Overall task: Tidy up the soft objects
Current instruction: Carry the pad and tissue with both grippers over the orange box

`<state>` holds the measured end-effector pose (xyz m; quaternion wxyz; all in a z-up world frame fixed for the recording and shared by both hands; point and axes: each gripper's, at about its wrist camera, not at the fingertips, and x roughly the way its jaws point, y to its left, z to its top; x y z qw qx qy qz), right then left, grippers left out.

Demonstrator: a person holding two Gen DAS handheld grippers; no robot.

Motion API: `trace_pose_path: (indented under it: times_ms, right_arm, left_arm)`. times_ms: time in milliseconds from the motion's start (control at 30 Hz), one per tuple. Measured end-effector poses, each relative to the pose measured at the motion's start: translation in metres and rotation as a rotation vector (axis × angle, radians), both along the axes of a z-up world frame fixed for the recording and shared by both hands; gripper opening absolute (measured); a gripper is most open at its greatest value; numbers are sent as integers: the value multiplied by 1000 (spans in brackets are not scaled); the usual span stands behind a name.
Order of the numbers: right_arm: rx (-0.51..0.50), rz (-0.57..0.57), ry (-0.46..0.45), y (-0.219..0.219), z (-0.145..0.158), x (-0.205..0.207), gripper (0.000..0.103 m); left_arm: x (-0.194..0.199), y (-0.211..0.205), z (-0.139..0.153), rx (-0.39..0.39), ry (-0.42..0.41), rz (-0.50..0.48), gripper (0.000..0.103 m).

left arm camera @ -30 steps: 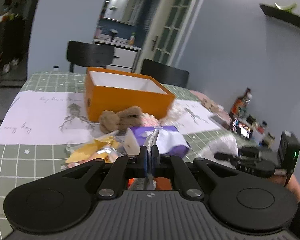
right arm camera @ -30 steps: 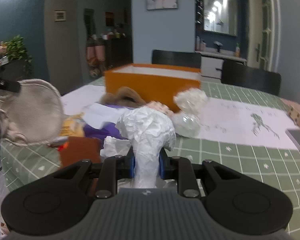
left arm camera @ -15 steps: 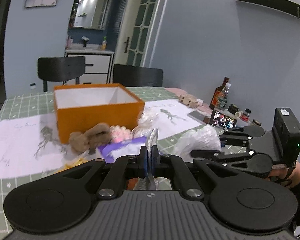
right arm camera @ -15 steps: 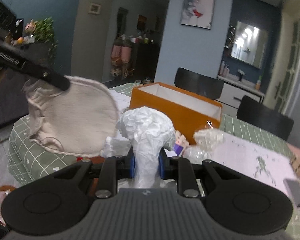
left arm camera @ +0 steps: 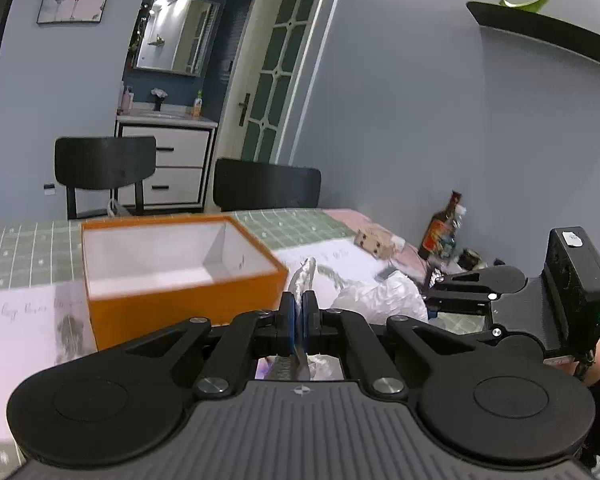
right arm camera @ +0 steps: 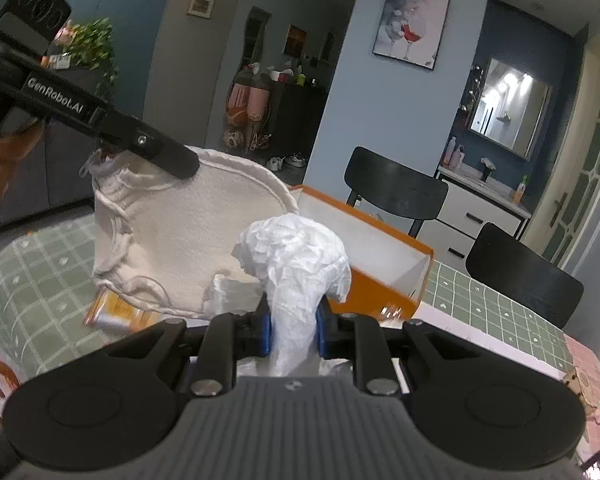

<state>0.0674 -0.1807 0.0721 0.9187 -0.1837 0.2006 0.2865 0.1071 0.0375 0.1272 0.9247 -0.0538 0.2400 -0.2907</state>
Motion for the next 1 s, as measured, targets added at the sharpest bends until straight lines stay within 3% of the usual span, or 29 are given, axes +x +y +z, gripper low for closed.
trace_pose_path:
  times_ms: [300,467,833,1000]
  right_arm:
    - [61,-34,71,18,34,94,19]
    - [73,-73,128,39,39,148,19]
    - [2,-183,225,80,15,245,18]
    - [57,-217,317,87,-6,281,18]
  left_arm:
    - [86,6,32,-25,17,112,4]
    - [128,9,35,-4,38,164,4]
    - [203,15,-3,76,139,279,4]
    - [226,18,-18,109,174,309,4]
